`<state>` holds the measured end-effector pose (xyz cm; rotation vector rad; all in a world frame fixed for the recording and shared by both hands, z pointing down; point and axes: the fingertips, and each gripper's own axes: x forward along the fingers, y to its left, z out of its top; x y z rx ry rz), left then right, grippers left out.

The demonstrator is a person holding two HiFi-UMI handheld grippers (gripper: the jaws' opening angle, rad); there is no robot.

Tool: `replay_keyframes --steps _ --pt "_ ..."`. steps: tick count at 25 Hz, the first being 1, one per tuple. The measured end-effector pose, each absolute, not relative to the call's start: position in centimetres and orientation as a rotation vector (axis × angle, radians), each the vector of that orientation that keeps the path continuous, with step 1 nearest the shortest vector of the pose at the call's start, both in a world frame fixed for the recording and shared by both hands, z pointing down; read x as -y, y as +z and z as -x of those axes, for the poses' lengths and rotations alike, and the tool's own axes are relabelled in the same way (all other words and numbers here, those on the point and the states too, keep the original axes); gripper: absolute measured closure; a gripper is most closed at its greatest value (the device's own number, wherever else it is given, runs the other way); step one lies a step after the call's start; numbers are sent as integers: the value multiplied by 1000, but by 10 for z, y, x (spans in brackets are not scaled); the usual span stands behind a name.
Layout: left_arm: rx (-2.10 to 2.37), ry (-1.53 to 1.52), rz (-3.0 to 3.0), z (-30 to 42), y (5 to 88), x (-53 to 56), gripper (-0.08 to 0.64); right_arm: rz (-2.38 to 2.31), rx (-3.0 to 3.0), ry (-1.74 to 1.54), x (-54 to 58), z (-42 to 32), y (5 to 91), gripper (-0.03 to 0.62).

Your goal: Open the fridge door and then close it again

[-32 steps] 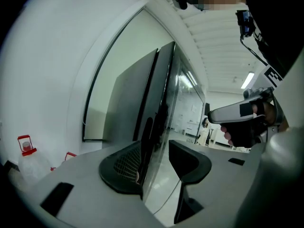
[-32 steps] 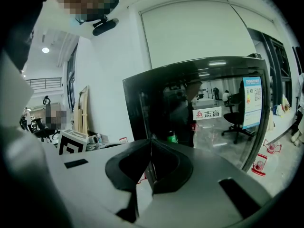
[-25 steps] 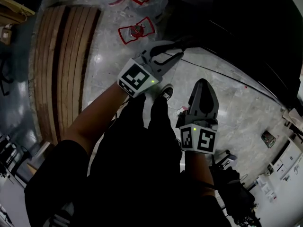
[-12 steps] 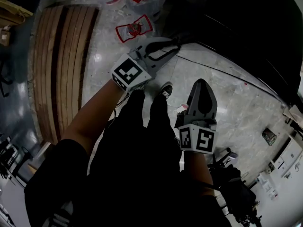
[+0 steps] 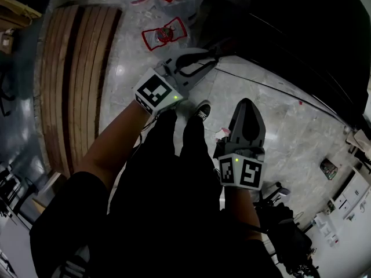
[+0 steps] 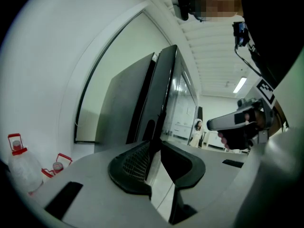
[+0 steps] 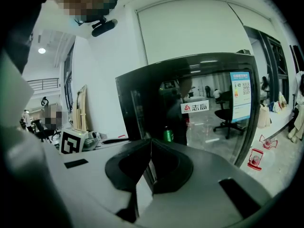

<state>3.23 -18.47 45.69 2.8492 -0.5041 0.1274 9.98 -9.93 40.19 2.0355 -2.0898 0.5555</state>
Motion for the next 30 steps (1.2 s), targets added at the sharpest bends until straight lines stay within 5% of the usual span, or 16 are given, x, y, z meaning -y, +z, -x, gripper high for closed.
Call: replay_keyframes --steps 30 --pt "543 232 -2789 -32 452 -11 499 -2031 2135 499 2 -129 364 576"
